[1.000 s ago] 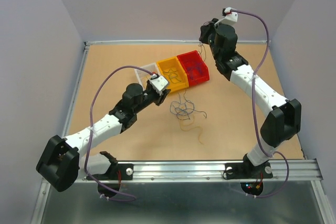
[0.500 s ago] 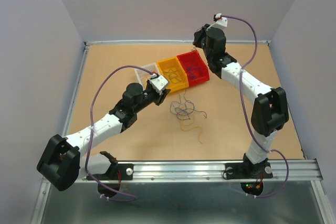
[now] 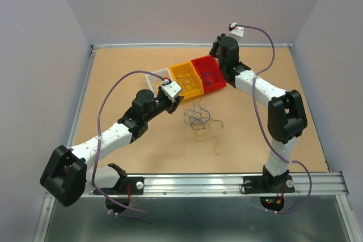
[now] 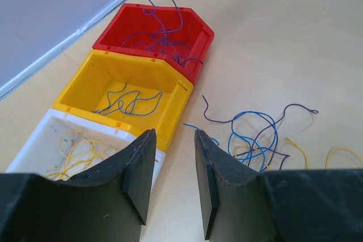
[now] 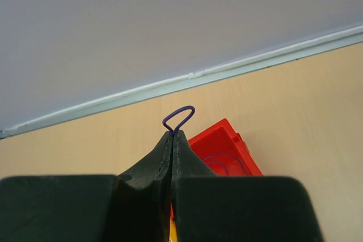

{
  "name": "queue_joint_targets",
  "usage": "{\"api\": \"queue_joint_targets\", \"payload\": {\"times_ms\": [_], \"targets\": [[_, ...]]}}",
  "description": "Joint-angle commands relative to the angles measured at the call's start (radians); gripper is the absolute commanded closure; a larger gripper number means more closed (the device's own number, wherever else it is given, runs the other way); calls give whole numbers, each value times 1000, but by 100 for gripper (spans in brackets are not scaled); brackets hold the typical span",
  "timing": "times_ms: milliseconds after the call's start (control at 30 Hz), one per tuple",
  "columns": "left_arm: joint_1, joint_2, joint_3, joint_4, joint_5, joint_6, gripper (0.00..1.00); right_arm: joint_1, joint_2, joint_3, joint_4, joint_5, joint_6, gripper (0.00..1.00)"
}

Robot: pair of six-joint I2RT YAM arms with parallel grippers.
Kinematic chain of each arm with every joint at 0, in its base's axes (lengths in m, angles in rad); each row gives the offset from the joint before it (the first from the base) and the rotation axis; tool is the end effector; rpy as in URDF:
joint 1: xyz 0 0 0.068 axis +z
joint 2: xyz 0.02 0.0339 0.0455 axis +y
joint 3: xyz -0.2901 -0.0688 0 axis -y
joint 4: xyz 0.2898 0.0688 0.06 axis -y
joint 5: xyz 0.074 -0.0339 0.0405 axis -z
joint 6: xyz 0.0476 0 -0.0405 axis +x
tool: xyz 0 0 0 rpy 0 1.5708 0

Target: Untangle the cables

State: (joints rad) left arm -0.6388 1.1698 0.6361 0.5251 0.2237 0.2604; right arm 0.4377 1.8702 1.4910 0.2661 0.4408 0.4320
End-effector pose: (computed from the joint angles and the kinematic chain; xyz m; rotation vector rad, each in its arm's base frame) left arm 0.2403 -0.1916 0.2838 0.8500 1.3543 -0.4716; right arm 0.4735 0.1992 0.3259 0.3250 1.6492 0.2851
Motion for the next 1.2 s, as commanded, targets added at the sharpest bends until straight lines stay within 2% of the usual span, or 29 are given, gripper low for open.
{"api": "queue_joint_targets", "payload": {"times_ms": [0, 300, 533, 800, 833, 933, 967, 1167], "targets": [[5, -13, 42, 33, 0, -1, 55, -4, 70, -14, 48, 20, -36, 99], [7, -4, 51, 21, 5, 3, 55, -4, 272, 31, -56, -80, -52, 99], [8, 2, 54, 10, 29, 16, 54, -34, 455, 225, -263, -195, -58, 99], [8, 11, 56, 4, 52, 28, 52, -39, 388, 189, -309, -223, -76, 99], [7, 13, 57, 3, 54, 31, 52, -40, 370, 180, -309, -228, -85, 97], [7, 11, 54, 4, 62, 40, 45, -39, 287, 173, -314, -226, -105, 83], [8, 11, 56, 3, 63, 42, 44, -37, 270, 170, -323, -225, -111, 75], [5, 31, 62, 1, 68, 51, 37, -39, 129, 144, -344, -231, -131, 64]]}}
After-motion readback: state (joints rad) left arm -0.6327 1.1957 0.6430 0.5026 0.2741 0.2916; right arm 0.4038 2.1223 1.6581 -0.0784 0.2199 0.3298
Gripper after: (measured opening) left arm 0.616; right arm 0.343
